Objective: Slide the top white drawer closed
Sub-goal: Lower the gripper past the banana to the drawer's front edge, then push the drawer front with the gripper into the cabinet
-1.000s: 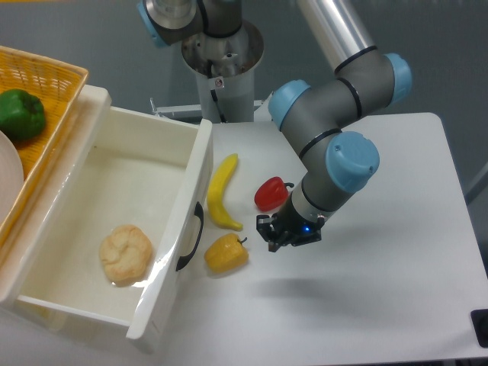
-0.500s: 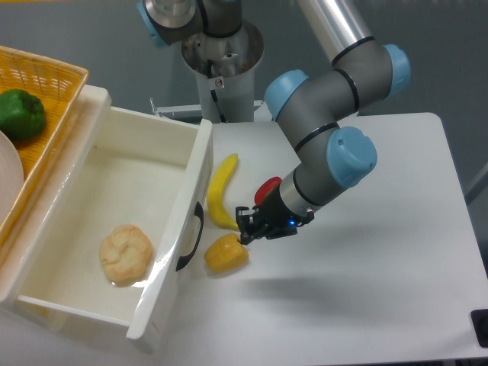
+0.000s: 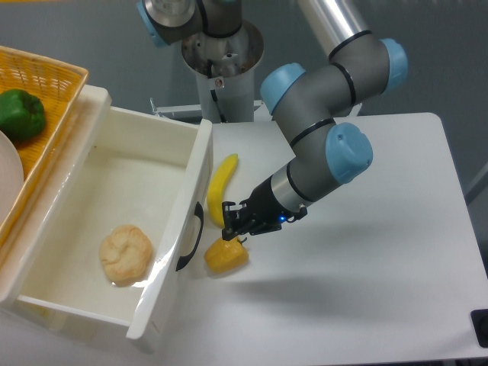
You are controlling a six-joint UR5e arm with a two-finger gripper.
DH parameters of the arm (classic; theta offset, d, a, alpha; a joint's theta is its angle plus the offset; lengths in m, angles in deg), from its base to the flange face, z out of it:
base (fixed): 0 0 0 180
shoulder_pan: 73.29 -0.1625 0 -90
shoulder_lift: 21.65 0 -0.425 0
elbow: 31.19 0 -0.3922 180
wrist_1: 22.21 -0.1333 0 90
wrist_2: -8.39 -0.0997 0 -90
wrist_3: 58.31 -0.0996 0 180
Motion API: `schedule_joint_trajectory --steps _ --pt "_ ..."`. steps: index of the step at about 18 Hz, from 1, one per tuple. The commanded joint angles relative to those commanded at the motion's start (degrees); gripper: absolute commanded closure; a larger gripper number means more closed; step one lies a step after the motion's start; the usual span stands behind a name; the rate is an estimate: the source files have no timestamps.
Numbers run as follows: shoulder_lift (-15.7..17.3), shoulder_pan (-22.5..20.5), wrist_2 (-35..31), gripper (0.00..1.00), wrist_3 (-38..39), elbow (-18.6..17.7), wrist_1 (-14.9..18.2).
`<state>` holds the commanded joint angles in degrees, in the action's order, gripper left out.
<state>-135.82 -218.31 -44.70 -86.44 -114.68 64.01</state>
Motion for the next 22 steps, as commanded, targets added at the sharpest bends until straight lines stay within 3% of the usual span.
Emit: schedule_joint_trajectory --steps 22 --pt "2.5 3.3 2.7 1.0 0.8 -2.5 -0.1"
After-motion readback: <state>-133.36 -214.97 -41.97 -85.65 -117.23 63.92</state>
